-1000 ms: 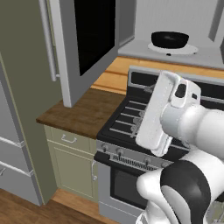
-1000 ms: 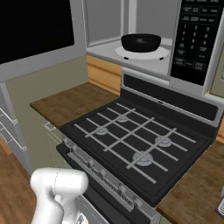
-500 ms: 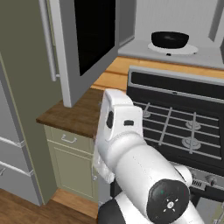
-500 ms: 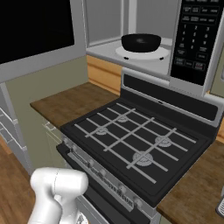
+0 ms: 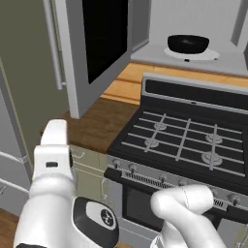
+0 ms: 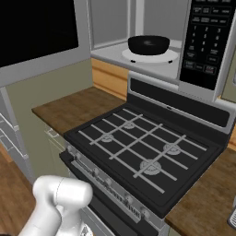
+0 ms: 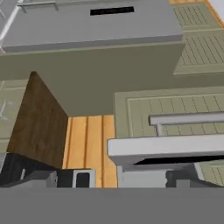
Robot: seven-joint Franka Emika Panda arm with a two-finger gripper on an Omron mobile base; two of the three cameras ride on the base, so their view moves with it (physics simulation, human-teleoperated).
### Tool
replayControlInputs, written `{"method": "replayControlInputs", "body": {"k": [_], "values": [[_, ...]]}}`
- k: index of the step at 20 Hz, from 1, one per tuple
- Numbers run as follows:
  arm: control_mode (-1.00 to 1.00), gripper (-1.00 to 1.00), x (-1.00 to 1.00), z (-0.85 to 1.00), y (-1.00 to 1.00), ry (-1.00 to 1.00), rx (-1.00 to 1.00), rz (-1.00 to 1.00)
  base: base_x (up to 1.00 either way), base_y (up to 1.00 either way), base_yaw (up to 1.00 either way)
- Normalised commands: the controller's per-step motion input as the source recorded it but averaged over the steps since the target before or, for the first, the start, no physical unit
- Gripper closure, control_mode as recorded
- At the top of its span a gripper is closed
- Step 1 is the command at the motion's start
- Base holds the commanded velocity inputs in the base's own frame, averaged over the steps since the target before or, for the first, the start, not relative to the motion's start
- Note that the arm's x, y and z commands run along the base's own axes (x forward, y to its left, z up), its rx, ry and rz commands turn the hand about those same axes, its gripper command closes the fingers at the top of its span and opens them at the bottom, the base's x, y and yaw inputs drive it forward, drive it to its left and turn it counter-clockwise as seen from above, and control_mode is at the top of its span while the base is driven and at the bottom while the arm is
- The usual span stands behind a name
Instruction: Pick the sweet potato from the sink and place it in the bowl. Then pick the bowl and place it in the microwave. Then close the microwave door and press the start button.
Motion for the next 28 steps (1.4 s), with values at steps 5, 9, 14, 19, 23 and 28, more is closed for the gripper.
{"method": "replayControlInputs", "body": {"k": [5,9,14,19,23,28], "values": [[-1.00,-1.00,0.98,-0.31,0.38,-0.02,-0.04,-0.08,0.00,0.00,0.00],[-1.00,-1.00,0.97,-0.36,0.45,-0.01,-0.04,-0.10,0.00,0.00,0.00],[-1.00,-1.00,0.99,-0.41,0.64,-0.03,-0.04,-0.11,0.00,0.00,0.00],[-1.00,-1.00,0.88,-0.27,0.65,-0.02,-0.03,-0.10,0.00,0.00,0.00],[-1.00,-1.00,0.54,0.00,0.12,0.00,0.00,-0.10,0.00,0.00,0.00],[-1.00,-1.00,0.57,0.00,-0.13,-0.04,0.00,-0.05,0.00,0.00,0.00]]}}
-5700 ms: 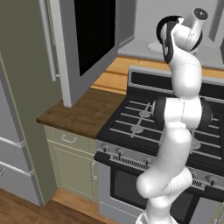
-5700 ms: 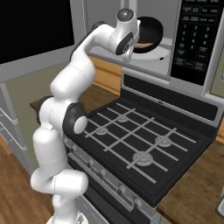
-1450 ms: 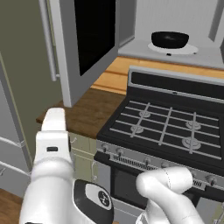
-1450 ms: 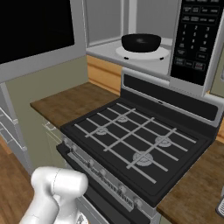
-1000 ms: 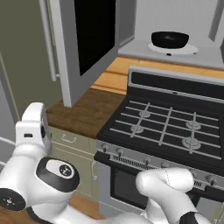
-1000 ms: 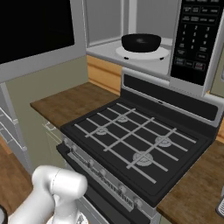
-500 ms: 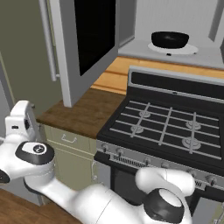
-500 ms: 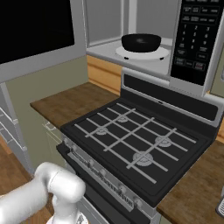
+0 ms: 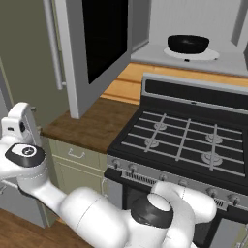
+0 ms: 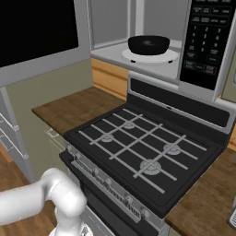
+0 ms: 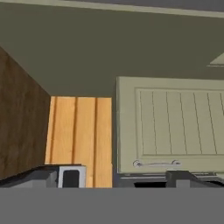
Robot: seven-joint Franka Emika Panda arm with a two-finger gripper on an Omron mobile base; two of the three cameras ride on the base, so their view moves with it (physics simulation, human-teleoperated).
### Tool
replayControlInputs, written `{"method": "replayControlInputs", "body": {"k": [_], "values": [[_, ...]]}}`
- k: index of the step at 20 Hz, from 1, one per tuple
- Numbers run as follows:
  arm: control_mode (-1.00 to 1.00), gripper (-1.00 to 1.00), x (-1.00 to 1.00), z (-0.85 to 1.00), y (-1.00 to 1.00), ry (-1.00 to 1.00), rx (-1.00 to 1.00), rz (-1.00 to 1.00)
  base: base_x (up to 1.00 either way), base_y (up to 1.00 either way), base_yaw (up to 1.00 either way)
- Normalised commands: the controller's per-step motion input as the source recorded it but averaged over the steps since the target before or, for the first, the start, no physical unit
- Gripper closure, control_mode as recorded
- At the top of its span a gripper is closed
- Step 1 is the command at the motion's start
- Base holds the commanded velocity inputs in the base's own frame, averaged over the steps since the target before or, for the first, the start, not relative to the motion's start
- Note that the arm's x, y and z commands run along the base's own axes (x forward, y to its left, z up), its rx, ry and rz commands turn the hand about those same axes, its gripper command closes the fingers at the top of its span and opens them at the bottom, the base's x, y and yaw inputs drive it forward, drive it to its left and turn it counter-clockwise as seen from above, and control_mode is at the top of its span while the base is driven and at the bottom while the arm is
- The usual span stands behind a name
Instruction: Pick the sweet potato from the sink and place it in the bowl. Then pick the bowl and place it in the microwave. Then close the microwave door and press the start button.
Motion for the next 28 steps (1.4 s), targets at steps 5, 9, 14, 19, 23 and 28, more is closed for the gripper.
{"method": "replayControlInputs", "body": {"k": [5,9,14,19,23,28], "values": [[-1.00,-1.00,0.48,0.00,-0.42,-0.09,0.00,-0.03,0.00,0.00,0.00],[-1.00,-1.00,0.27,0.00,-0.49,-0.13,0.00,-0.01,0.00,0.00,0.00],[-1.00,-1.00,0.22,0.05,-0.44,-0.20,0.00,0.00,0.00,0.00,0.00],[-1.00,-1.00,0.28,0.15,-0.26,-0.19,0.00,0.00,0.00,0.00,0.00],[-1.00,-1.00,0.14,0.23,-0.19,-0.21,0.00,0.00,0.00,0.00,0.00],[-1.00,-1.00,0.00,0.39,-0.34,-0.26,0.04,0.00,0.00,0.00,0.00]]}}
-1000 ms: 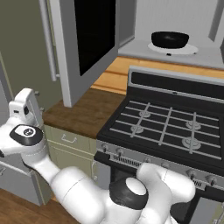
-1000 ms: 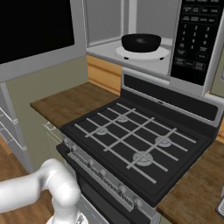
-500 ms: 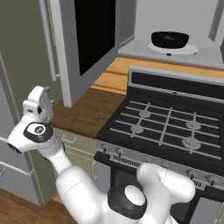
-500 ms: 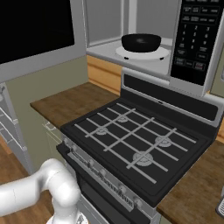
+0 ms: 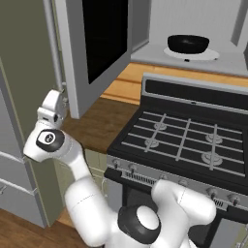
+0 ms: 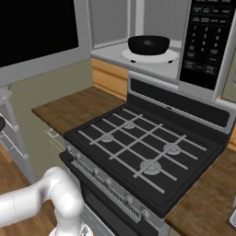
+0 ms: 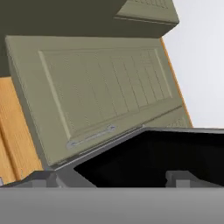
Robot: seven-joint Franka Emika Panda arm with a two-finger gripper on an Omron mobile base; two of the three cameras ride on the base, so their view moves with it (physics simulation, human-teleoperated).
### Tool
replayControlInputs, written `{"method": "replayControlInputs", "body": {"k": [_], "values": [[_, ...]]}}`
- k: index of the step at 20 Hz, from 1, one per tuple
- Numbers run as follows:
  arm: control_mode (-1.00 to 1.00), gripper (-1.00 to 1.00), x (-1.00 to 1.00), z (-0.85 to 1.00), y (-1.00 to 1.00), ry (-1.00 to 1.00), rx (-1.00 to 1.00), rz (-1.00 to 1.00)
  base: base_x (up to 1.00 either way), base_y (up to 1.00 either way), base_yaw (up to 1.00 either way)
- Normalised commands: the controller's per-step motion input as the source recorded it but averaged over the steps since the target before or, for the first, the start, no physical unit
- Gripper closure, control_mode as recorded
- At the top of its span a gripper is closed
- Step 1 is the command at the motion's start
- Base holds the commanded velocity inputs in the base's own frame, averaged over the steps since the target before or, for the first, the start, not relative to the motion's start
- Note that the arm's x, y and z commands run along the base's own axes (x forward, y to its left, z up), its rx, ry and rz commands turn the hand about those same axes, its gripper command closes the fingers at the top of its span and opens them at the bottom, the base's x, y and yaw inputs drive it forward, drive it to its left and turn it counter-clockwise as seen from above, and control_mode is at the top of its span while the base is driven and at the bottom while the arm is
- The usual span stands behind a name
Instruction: Pick the sweet potato from the sink and place it in the bowl. Then pick the bowl and place it in the microwave. Then close the microwave door and press the start button.
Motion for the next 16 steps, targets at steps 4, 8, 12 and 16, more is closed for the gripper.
{"method": "replayControlInputs", "body": {"k": [4,8,12,16], "values": [[-1.00,-1.00,0.00,0.41,-0.42,-0.25,0.07,0.00,0.00,0.00,0.00],[-1.00,-1.00,-0.09,0.45,-0.57,-0.24,0.12,0.00,0.00,0.00,0.00],[-1.00,-1.00,-0.37,0.51,-0.69,-0.24,0.19,0.03,0.00,0.00,0.00],[-1.00,-1.00,-0.51,0.50,-0.66,-0.25,0.22,0.06,0.00,0.00,0.00]]}}
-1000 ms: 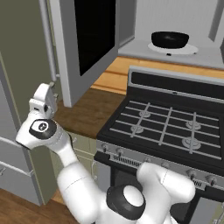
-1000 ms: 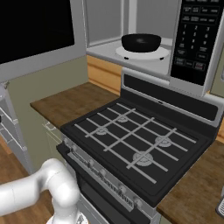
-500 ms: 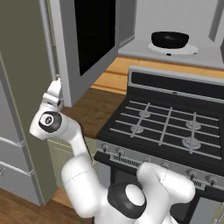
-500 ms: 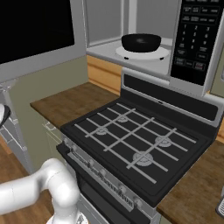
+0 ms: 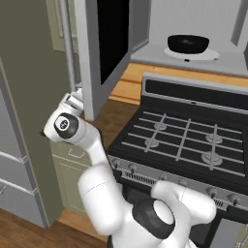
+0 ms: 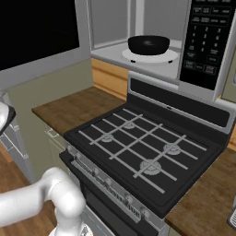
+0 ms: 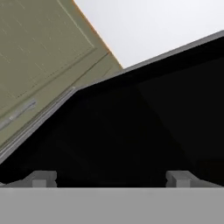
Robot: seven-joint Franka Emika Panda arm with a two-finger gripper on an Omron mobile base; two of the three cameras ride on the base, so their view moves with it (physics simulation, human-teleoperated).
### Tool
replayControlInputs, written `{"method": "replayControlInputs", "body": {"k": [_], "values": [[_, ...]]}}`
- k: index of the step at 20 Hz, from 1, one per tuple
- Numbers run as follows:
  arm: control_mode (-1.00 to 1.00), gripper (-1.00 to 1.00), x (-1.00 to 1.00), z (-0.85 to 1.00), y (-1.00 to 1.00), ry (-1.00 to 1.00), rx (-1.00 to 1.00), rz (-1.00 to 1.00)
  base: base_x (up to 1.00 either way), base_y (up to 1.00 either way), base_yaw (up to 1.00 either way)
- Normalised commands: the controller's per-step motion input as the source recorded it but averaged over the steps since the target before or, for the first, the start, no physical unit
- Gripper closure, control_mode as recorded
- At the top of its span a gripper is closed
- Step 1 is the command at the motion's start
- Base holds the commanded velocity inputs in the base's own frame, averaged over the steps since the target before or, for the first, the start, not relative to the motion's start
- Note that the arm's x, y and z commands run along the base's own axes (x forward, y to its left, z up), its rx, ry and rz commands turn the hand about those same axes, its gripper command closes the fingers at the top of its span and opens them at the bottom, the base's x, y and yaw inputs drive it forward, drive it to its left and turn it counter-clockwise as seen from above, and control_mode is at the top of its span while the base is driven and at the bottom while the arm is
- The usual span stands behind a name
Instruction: Pick the sweet potato from the sink and place it in the bowl. Then pick the bowl and place it in the microwave. Then close the microwave door and press the start button.
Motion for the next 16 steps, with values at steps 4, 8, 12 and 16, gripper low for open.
{"method": "replayControlInputs", "body": {"k": [4,8,12,16], "values": [[-1.00,-1.00,-0.62,0.39,-0.57,-0.20,0.26,0.06,0.00,0.00,0.00],[-1.00,-1.00,-0.51,0.35,-0.74,-0.13,0.31,0.07,0.00,0.00,0.00],[-1.00,-1.00,-0.12,0.23,-0.86,-0.03,0.31,0.07,0.00,0.00,0.00],[-1.00,-1.00,0.00,0.15,-0.85,-0.02,0.26,0.07,0.00,0.00,0.00]]}}
